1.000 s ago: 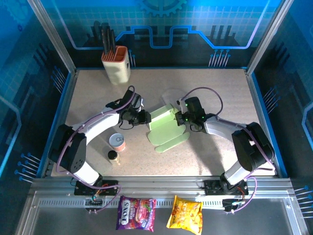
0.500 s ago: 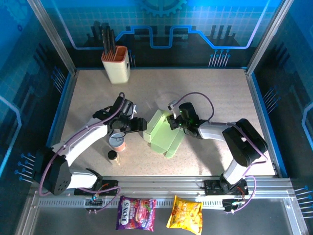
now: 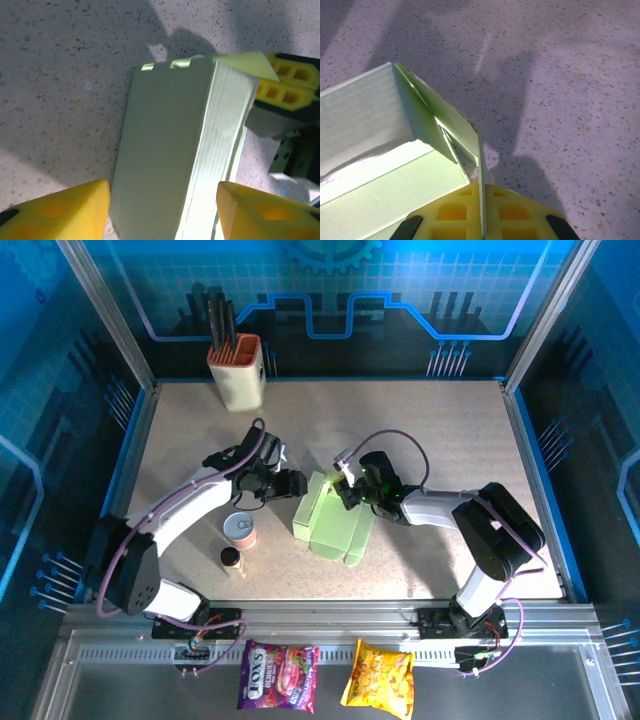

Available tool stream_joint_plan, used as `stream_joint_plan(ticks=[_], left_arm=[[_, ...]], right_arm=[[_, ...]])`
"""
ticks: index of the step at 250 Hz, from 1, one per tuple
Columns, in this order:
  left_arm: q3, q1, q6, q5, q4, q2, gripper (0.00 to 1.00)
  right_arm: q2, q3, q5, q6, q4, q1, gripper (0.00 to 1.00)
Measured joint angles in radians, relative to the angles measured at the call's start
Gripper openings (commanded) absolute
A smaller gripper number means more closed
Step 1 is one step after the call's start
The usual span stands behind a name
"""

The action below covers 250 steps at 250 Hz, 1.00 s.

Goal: Fold the paper box

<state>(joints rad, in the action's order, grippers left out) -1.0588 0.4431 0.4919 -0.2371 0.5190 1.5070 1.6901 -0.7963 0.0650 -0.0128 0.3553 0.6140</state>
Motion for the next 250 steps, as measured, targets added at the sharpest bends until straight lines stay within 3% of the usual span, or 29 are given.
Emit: stream_joint_plan(ticks=[72,162,250], left_arm=[[-0.014,-0.003,0.006,-0.041,-0.069,0.058,0.42],[-0.012,-0.010,0.007,-0.041,-0.106,0.073,0.38],[0.003,-0.010,0.007,-0.042,-0.113,0.077,0.36]], right_arm=[[0.013,-0.039,0.019,0.014,-0.034,0.026,0.06],[0.014,-0.050,-0.014,-0.054,-0.077,0.070,0.05],[0.012,-0.049,-0.179,-0.153,-0.097,0.147,0.04]])
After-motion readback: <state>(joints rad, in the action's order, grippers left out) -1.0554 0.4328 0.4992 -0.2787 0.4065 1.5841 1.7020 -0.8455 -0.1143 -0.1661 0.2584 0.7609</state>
